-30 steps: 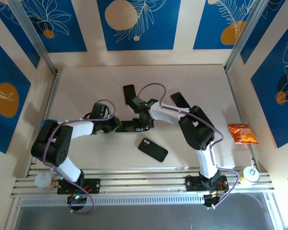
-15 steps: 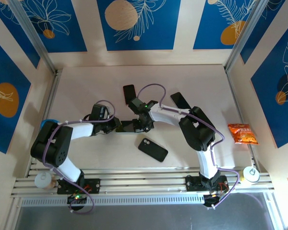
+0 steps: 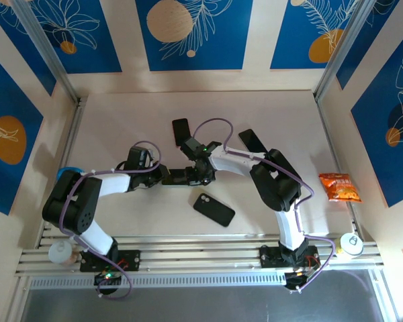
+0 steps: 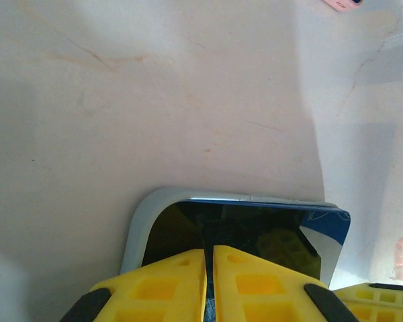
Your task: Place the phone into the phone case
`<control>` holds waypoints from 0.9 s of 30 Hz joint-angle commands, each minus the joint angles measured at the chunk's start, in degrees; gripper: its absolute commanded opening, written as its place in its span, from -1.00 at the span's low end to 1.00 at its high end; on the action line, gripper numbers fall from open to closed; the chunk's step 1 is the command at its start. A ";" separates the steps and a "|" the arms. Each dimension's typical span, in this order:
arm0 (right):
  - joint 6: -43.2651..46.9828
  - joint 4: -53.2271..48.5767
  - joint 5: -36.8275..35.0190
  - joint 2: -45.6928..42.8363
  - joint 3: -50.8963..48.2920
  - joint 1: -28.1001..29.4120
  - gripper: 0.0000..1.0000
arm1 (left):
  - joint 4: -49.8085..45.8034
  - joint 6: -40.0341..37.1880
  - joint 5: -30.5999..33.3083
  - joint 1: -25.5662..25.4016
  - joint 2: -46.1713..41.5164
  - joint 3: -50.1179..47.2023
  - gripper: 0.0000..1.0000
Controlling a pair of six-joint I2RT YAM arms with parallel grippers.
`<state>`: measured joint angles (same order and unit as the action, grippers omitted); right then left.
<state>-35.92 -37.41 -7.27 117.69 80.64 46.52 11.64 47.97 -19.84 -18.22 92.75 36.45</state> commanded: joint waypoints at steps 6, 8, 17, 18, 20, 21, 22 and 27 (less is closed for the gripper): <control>-0.66 -2.39 10.70 16.12 -11.99 4.72 -1.00 | -1.84 -1.38 6.14 0.12 4.07 -1.84 -0.71; -0.21 -4.33 10.04 11.65 -10.38 3.32 -1.00 | -2.44 -1.71 6.01 0.10 3.26 -1.48 -0.70; 2.15 -11.21 7.40 -4.89 5.34 -4.43 -1.00 | -7.84 -4.47 6.04 -0.15 -3.83 0.97 -0.69; 2.55 -11.79 7.51 -5.21 7.41 -5.20 -1.00 | -8.32 -4.74 6.18 -0.16 -4.91 1.21 -0.69; 3.50 -12.97 7.82 -4.70 10.88 -6.40 -1.00 | -9.55 -5.06 6.59 -0.15 -6.89 1.57 -0.69; 3.92 -13.16 7.75 -4.19 12.19 -6.87 -1.00 | -10.15 -5.31 6.72 -0.16 -7.78 1.77 -0.69; 4.29 -13.09 7.50 -3.66 13.18 -7.18 -1.00 | -10.69 -5.42 6.78 -0.22 -8.59 2.00 -0.68; 5.97 -13.92 7.21 0.77 17.06 -8.18 -1.00 | -11.22 -4.74 6.00 -0.51 -10.88 1.80 -0.67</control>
<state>-32.05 -47.77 -1.43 115.33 95.96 38.28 2.46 44.36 -14.46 -18.55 83.26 37.17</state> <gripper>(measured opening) 0.042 0.164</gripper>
